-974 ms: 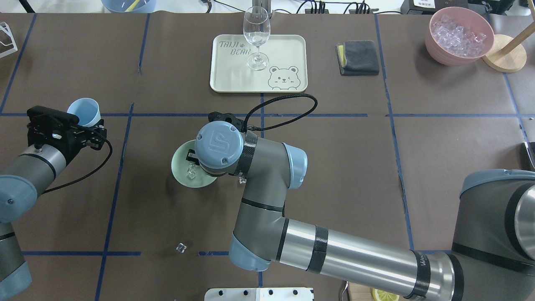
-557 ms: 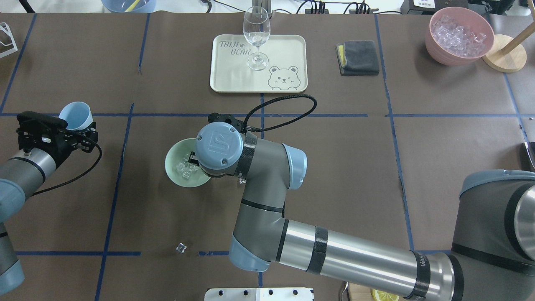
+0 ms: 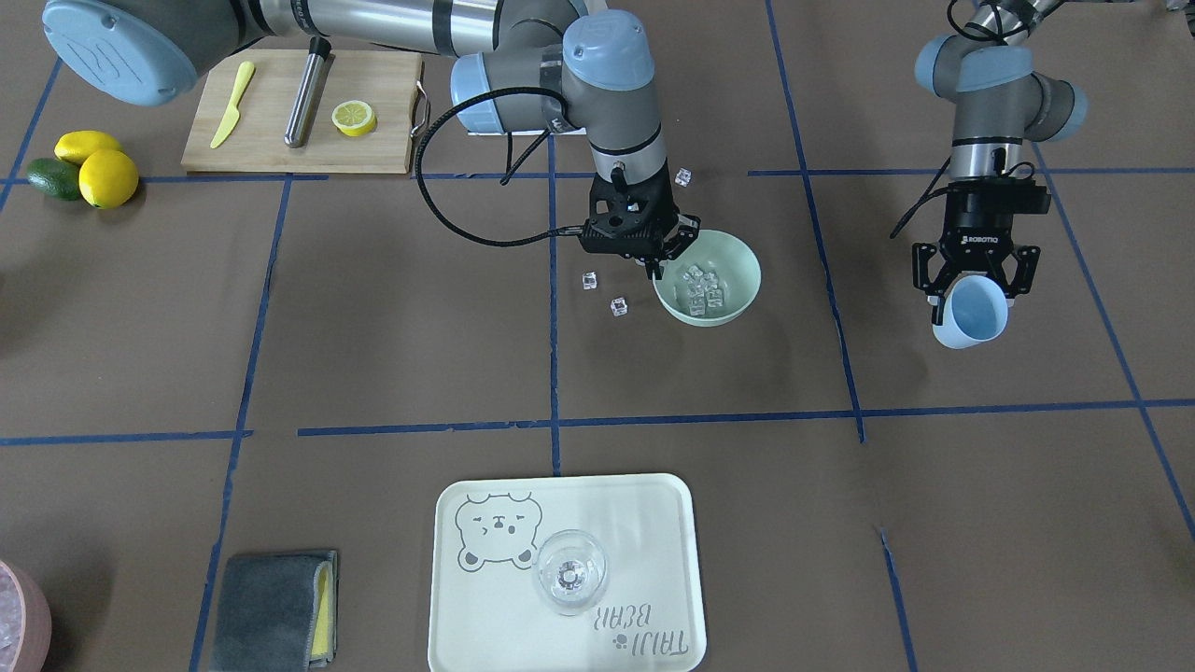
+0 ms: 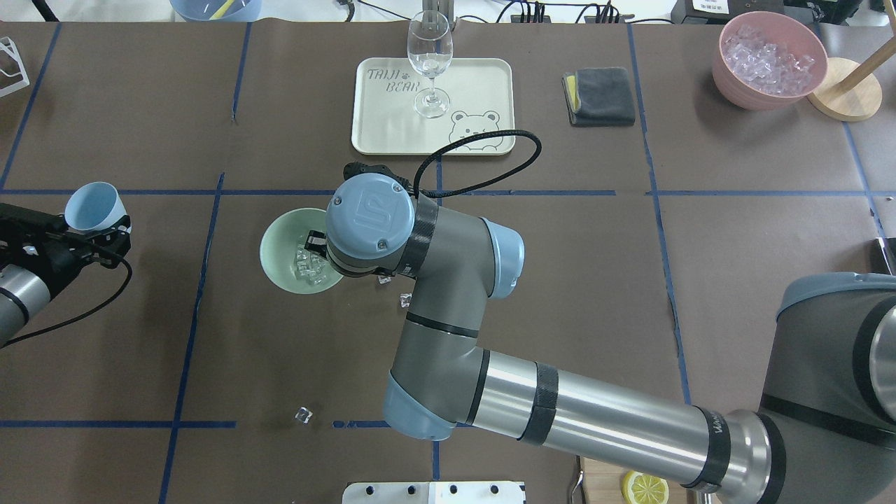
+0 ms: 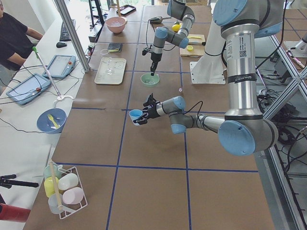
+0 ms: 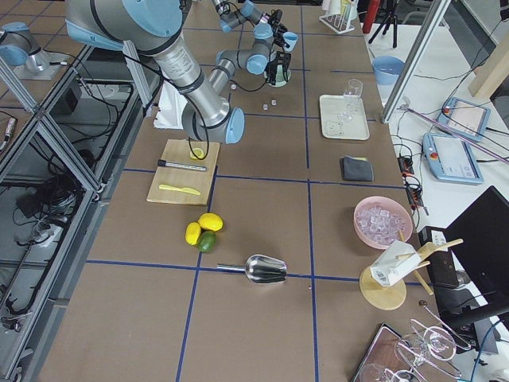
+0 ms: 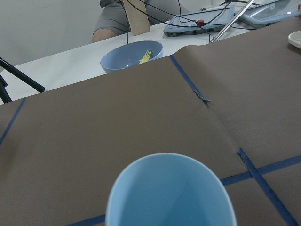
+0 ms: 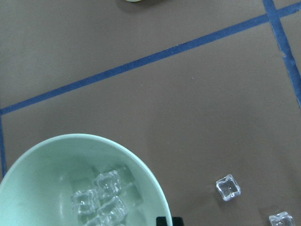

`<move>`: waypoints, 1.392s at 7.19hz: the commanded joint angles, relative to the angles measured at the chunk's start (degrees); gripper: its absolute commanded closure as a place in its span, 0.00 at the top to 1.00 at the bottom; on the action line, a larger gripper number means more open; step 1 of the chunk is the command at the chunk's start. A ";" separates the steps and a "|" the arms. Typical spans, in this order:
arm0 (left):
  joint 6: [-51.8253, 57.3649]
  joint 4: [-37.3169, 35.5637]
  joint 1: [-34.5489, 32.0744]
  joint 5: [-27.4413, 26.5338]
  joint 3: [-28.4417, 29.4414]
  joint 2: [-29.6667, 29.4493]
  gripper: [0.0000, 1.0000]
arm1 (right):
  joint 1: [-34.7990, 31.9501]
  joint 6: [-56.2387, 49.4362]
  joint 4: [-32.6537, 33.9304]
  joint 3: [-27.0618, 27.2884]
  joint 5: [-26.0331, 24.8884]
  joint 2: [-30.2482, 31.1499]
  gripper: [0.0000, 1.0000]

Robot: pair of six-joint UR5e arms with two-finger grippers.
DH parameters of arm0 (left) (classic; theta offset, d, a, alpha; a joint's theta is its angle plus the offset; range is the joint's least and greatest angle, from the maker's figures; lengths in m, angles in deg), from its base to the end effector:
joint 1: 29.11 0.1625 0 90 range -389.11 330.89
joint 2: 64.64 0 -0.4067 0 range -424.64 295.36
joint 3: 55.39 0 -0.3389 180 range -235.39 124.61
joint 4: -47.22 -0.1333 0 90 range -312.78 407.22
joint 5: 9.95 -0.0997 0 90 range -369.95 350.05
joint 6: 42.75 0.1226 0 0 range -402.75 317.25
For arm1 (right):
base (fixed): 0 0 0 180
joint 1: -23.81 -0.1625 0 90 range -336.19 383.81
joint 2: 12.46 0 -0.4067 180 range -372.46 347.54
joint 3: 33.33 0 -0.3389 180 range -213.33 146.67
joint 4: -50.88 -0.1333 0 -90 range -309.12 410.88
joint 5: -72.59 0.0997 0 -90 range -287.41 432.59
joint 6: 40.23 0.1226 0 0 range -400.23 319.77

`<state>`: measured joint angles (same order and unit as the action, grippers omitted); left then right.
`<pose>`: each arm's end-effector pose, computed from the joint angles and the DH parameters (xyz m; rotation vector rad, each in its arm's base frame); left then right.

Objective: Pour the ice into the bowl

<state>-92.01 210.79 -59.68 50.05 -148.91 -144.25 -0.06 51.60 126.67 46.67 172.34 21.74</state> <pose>0.2455 -0.3710 0.5535 1.0346 0.6513 -0.1497 -0.6194 -0.3972 0.1222 0.0485 -1.0596 0.3169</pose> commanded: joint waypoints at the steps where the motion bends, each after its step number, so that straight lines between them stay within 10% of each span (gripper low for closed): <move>1: -7.72 5.70 0.07 -0.76 3.24 2.26 0.00 | -2.66 -0.25 4.68 9.75 3.60 5.92 0.00; 4: -12.09 6.67 1.83 -6.65 6.33 2.35 0.00 | -7.13 -6.99 8.93 28.15 6.14 22.98 0.00; 9: -18.59 6.49 10.97 -12.28 7.39 2.53 0.00 | -16.19 -20.32 8.06 33.37 12.65 37.32 0.00; 10: -18.07 6.49 10.97 -11.84 7.39 2.88 0.50 | -17.94 -23.68 8.14 33.46 13.61 39.78 0.00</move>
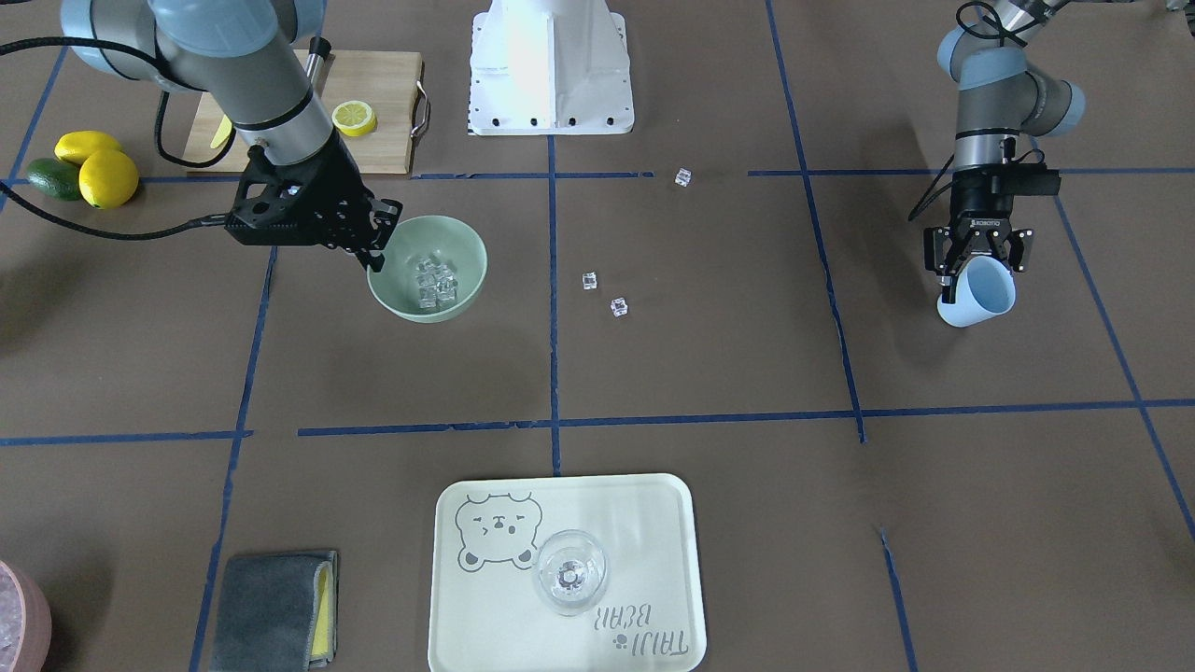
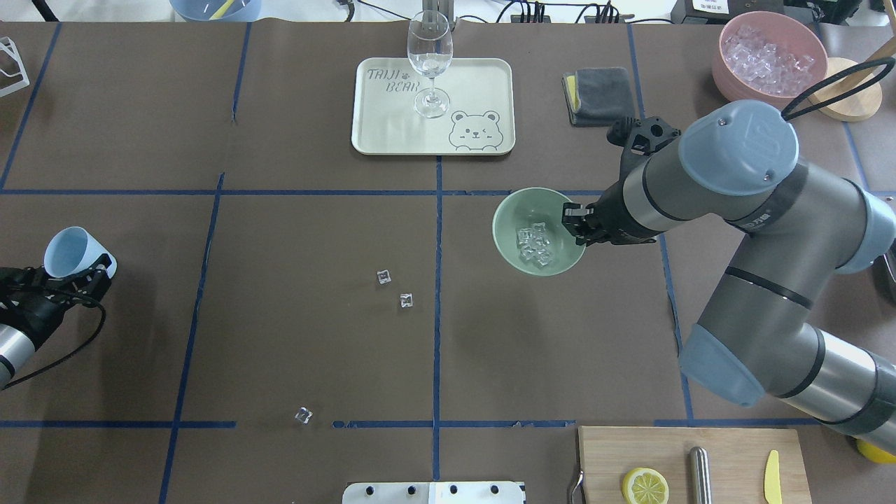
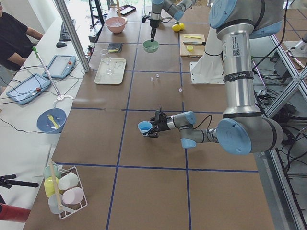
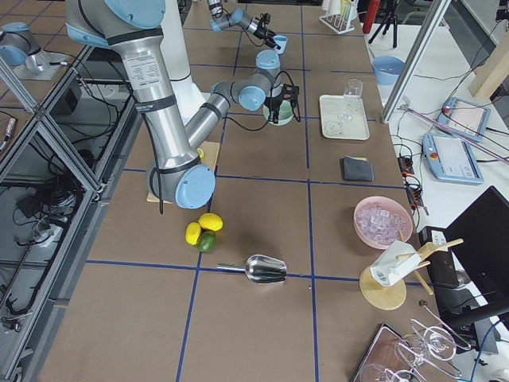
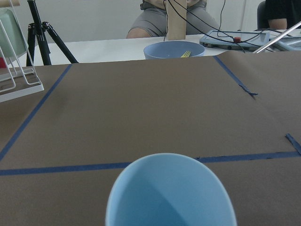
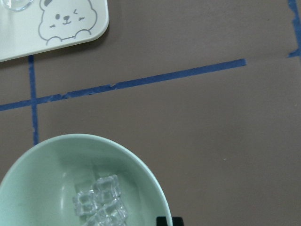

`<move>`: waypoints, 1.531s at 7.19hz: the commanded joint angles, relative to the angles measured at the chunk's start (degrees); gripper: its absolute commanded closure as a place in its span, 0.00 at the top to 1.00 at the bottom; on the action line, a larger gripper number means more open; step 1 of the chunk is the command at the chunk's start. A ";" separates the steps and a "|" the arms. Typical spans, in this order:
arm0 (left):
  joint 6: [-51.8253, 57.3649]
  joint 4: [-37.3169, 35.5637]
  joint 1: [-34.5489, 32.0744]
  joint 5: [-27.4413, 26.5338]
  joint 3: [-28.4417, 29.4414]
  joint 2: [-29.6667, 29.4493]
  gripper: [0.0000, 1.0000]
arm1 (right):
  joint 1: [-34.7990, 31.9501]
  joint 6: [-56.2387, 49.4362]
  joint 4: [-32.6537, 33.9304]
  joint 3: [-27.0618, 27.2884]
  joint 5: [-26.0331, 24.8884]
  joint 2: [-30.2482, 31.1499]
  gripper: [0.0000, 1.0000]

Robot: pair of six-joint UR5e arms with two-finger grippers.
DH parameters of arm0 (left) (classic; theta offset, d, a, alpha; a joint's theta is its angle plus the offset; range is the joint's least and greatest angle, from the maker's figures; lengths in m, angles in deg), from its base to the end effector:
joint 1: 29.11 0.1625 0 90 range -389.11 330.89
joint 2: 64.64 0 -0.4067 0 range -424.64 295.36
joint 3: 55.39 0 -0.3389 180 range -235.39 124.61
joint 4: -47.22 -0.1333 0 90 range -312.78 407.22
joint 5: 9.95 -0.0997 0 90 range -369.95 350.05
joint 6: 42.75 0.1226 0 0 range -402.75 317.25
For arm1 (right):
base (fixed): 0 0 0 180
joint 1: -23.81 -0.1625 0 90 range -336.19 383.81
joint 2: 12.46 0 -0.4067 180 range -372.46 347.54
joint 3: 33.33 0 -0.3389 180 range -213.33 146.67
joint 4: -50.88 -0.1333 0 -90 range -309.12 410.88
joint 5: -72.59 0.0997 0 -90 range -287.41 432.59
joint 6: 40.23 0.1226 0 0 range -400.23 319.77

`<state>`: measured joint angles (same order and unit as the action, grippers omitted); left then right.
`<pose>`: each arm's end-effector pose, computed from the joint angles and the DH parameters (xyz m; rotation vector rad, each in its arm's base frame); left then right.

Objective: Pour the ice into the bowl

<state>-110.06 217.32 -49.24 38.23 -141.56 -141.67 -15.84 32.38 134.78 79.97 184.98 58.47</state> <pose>0.2636 -0.3257 0.6088 0.9908 0.7412 -0.3636 -0.3561 -0.4076 0.3190 0.0761 -0.9093 0.1960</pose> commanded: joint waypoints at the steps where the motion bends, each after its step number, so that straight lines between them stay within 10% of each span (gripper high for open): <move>1: 0.33 0.06 0.53 0.16 -0.14 0.74 1.00 | -3.92 -6.76 0.03 0.17 2.03 4.65 0.00; 8: 9.64 -1.51 0.18 11.30 -10.31 9.77 1.00 | -10.44 -21.20 -1.46 -2.46 3.10 15.03 0.00; 11: 10.62 -7.31 -0.34 19.15 -20.79 15.77 1.00 | -11.75 -21.46 -13.47 -8.09 3.53 19.76 0.00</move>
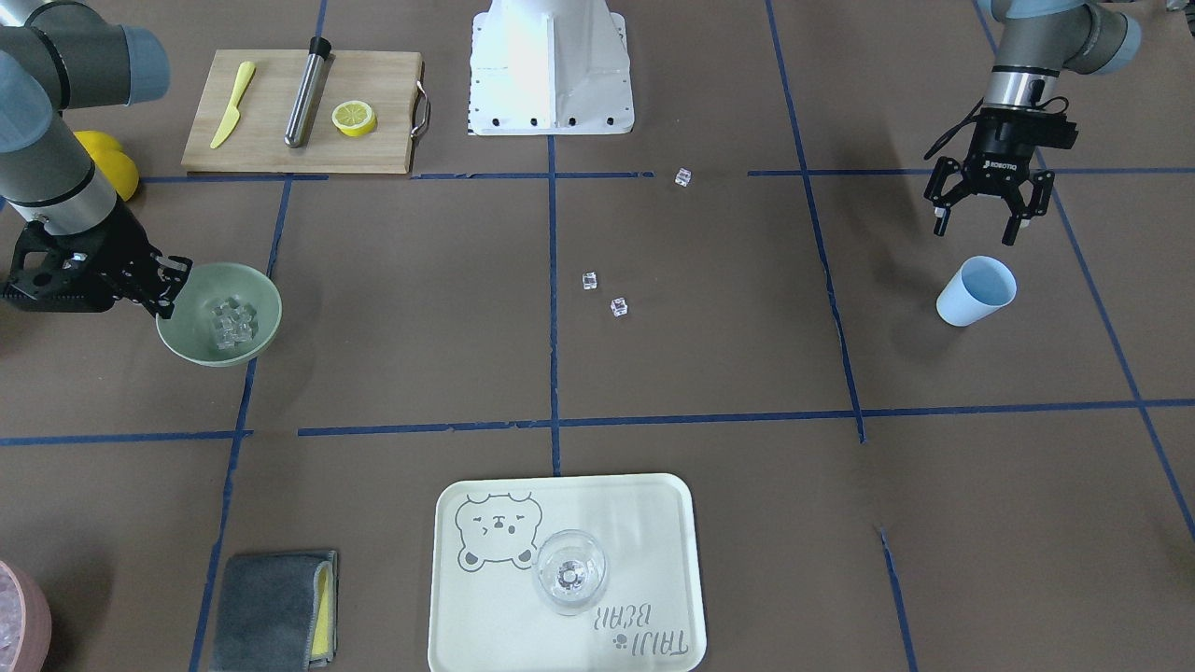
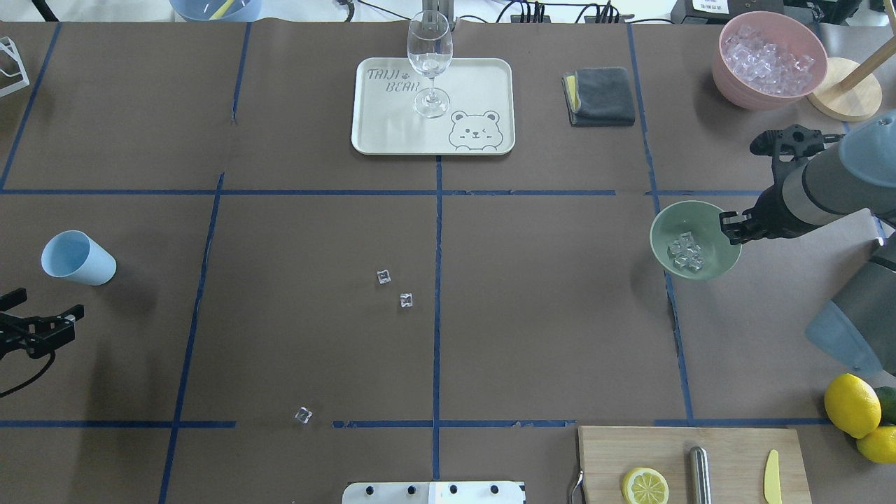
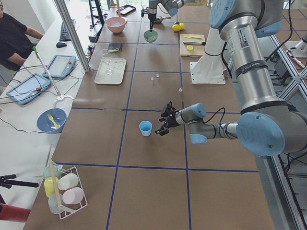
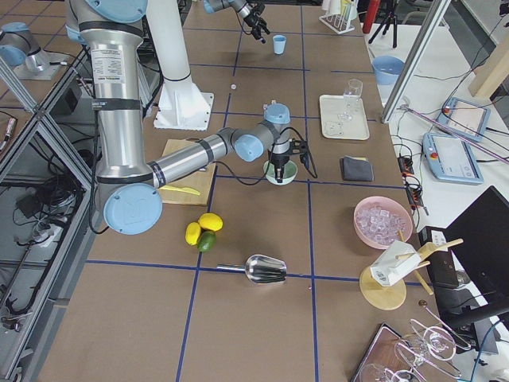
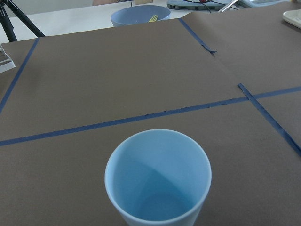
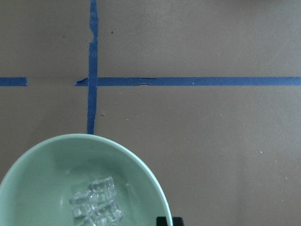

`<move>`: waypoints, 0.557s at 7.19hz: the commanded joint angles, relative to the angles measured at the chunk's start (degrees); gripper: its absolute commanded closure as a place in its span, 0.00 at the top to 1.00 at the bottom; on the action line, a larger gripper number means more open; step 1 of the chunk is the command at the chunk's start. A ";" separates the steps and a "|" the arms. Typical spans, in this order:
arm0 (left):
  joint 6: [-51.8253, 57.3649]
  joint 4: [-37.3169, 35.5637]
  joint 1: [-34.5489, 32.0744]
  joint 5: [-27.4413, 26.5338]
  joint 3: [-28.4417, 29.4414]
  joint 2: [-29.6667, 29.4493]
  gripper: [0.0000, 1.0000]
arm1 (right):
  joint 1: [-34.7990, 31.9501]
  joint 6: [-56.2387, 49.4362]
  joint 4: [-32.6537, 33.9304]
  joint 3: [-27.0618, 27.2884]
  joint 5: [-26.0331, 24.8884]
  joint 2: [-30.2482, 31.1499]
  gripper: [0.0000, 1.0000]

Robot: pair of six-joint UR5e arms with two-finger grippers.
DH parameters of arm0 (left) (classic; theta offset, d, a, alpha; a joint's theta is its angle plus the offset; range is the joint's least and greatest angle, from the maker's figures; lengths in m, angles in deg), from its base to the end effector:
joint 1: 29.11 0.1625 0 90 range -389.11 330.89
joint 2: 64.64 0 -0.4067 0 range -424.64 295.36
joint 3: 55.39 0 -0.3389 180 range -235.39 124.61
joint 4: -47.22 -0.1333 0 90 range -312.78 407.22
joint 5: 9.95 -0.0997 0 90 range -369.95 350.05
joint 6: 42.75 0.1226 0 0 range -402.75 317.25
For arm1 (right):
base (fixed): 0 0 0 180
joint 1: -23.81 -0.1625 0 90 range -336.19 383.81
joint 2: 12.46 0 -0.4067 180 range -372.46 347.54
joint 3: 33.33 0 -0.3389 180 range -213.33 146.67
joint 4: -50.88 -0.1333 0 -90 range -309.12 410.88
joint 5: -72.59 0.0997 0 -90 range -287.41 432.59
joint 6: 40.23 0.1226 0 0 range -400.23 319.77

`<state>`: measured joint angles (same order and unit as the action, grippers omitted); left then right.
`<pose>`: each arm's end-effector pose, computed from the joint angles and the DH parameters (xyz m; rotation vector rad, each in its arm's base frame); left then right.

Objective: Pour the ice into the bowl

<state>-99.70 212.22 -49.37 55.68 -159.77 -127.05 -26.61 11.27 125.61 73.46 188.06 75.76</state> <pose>0.2057 -0.2719 0.5653 0.8165 0.7749 -0.0301 -0.2427 -0.4200 0.4975 0.0988 -0.7163 0.0676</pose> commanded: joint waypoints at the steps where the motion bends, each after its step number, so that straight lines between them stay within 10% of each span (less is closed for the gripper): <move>1: 0.26 -2.23 -0.48 1.69 -2.31 1.15 1.00 | -3.86 -2.61 -4.42 -1.33 2.71 4.40 0.00; 4: 0.78 -2.41 -0.57 2.04 -2.48 1.06 1.00 | -7.84 -13.08 -4.42 -2.03 4.85 10.39 0.00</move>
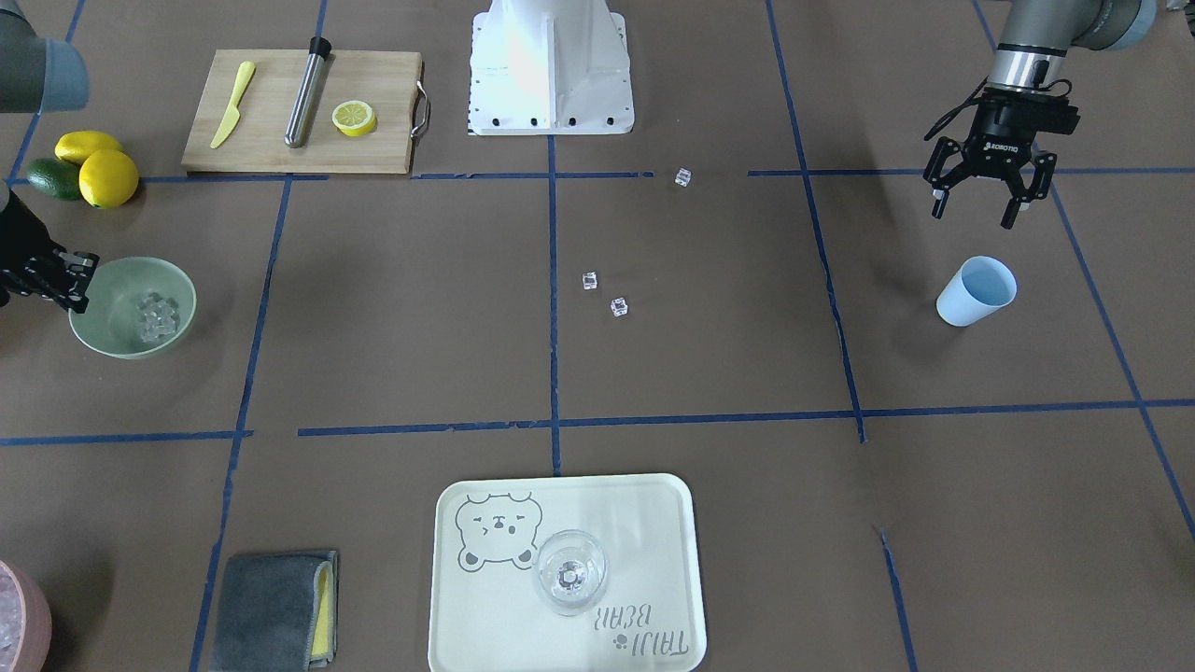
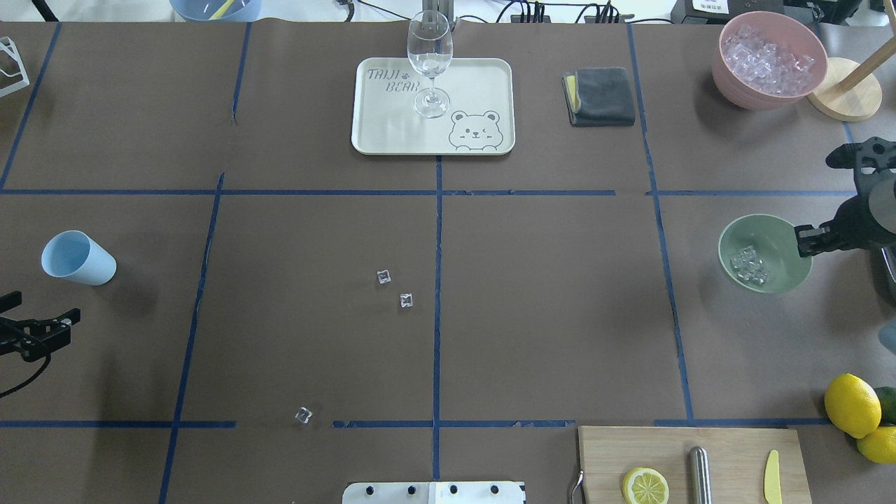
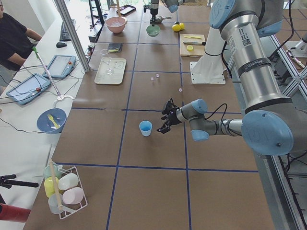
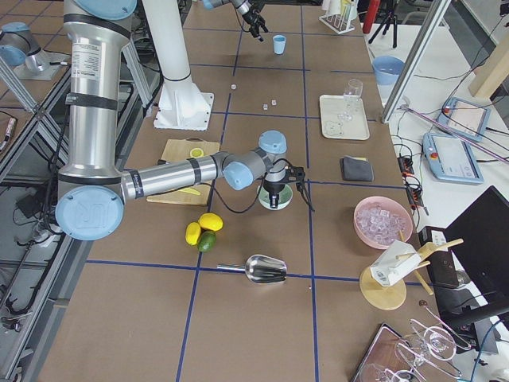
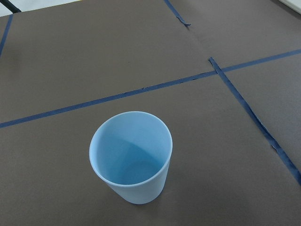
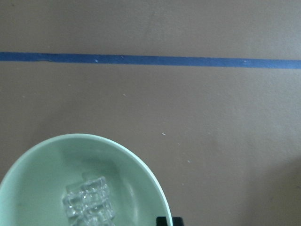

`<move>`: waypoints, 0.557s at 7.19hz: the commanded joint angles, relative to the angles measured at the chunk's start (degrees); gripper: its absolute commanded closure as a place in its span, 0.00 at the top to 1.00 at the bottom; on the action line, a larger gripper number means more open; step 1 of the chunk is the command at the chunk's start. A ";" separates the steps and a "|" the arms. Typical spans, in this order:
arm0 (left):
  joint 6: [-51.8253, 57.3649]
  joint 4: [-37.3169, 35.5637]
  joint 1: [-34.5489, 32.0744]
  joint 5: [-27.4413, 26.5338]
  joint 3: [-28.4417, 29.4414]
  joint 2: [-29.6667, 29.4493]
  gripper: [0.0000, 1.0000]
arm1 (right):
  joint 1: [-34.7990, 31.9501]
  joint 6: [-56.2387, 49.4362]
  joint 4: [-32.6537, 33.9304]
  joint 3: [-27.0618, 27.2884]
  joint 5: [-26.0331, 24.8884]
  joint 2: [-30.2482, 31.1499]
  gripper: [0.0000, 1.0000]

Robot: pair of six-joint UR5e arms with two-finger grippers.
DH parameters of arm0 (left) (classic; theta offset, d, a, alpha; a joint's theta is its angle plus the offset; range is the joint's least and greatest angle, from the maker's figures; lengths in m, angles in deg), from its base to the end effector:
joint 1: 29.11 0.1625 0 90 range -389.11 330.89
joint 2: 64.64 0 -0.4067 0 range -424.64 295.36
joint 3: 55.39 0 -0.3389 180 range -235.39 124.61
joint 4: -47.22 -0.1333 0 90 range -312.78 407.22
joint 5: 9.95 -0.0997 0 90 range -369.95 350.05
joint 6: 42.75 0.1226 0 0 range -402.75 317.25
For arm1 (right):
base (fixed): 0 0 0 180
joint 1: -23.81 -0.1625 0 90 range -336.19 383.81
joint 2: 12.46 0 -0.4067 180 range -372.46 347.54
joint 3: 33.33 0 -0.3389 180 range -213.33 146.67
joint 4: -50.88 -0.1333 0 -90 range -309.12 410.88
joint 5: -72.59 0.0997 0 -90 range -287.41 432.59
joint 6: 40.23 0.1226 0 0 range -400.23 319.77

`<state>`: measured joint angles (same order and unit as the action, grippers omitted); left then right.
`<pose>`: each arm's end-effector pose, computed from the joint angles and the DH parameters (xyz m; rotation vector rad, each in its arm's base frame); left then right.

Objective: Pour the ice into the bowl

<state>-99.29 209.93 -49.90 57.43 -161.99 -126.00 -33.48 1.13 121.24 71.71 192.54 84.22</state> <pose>0.2015 -0.2695 0.5586 0.7924 0.7653 -0.0107 -0.1695 -0.3973 0.5642 0.0726 -0.6959 0.0171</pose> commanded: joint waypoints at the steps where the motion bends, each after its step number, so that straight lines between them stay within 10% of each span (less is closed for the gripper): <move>1: 2.55 -0.03 -1.43 3.60 -0.62 0.01 1.00 | -1.24 -3.13 -0.05 -0.63 0.63 2.02 0.56; 2: 5.44 -0.46 -5.36 9.90 -0.53 0.01 1.00 | -1.51 -3.05 -0.14 -0.20 0.81 2.02 1.00; 4: 15.25 -5.10 -15.63 22.73 -1.49 -1.48 1.00 | -3.43 -4.00 0.47 0.33 2.12 1.94 1.00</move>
<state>-90.50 207.45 -59.48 72.44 -162.83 -126.69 -35.74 -2.16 121.29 71.76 193.75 86.18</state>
